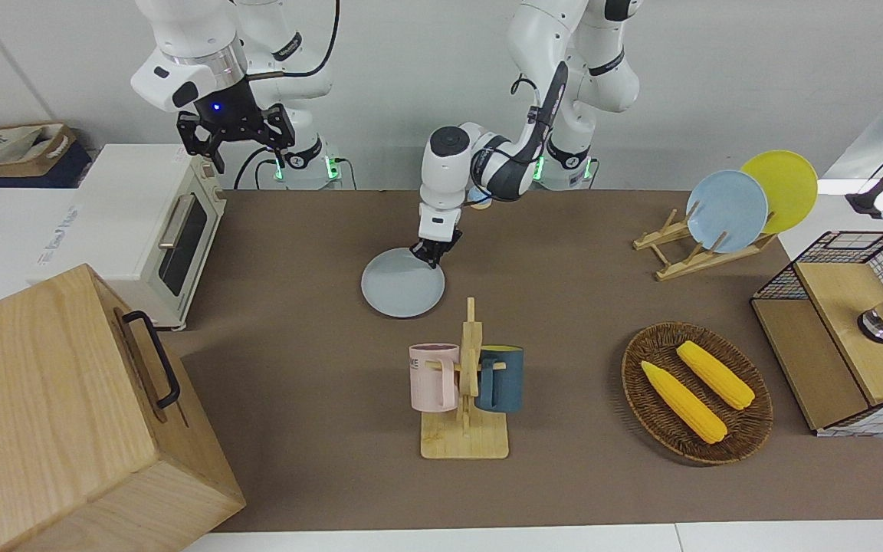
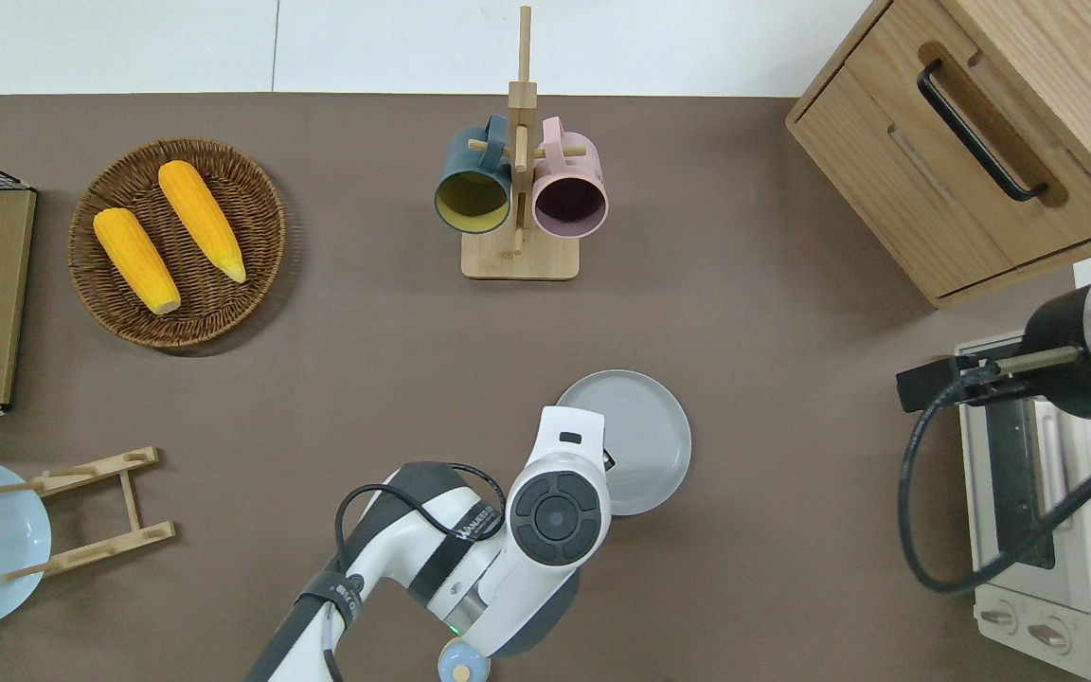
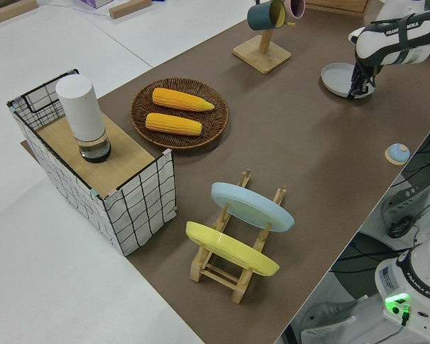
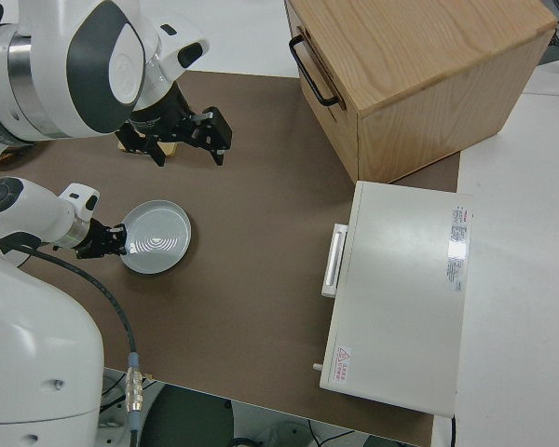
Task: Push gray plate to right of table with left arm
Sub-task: 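Keep pushing the gray plate with the left gripper toward the toaster oven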
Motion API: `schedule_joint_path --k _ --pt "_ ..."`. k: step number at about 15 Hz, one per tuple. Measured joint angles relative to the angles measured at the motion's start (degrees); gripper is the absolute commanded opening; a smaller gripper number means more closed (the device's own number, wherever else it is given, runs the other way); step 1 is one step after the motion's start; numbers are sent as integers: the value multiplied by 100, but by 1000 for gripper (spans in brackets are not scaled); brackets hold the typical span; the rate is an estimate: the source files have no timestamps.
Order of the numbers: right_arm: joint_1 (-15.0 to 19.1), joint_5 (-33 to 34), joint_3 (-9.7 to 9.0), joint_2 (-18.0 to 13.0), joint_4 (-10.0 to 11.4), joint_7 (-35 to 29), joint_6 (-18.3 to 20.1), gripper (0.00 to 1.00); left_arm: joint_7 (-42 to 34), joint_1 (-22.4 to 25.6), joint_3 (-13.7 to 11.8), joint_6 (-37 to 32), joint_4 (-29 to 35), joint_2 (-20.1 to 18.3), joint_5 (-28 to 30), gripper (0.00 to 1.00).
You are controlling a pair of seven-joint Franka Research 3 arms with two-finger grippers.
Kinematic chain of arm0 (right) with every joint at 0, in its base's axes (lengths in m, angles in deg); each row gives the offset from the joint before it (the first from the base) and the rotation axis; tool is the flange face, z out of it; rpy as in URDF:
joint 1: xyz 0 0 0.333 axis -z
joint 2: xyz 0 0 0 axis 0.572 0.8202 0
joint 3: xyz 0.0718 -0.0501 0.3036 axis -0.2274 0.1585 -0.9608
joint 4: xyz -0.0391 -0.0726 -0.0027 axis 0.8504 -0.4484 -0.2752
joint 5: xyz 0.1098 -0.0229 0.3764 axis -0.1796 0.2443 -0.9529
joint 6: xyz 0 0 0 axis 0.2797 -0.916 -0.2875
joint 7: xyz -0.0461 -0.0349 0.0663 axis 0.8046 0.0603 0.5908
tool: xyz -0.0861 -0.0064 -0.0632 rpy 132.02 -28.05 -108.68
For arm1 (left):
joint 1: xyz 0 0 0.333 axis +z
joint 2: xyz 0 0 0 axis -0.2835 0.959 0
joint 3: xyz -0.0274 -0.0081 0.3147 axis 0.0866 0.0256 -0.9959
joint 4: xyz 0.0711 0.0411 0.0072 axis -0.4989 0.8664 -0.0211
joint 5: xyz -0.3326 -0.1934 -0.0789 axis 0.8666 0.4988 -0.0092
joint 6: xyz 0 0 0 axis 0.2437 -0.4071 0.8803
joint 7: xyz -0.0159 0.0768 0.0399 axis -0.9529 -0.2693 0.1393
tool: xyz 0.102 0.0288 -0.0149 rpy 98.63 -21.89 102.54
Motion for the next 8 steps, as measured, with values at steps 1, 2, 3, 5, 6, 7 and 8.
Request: schedule_joint_path --k 1,2,3,5,6,7,8 --pt "0 0 0 0 0 0 0 983 90 -69 2 0 -111 88 -8 0" --pt "0 0 0 0 0 0 0 983 152 -132 3 -1 -218 172 -17 0" --pt "0 0 0 0 0 0 0 983 217 -185 8 -2 -310 239 -18 0" --pt "0 0 0 0 0 0 0 983 361 -295 10 -5 -478 361 -23 0" --pt "0 0 0 0 0 0 0 983 468 -384 18 -6 -605 457 -28 0" --pt "0 0 0 0 0 0 0 983 544 -436 18 -7 -695 521 -33 0" --pt "0 0 0 0 0 0 0 983 618 -478 22 -10 -790 588 -70 0"
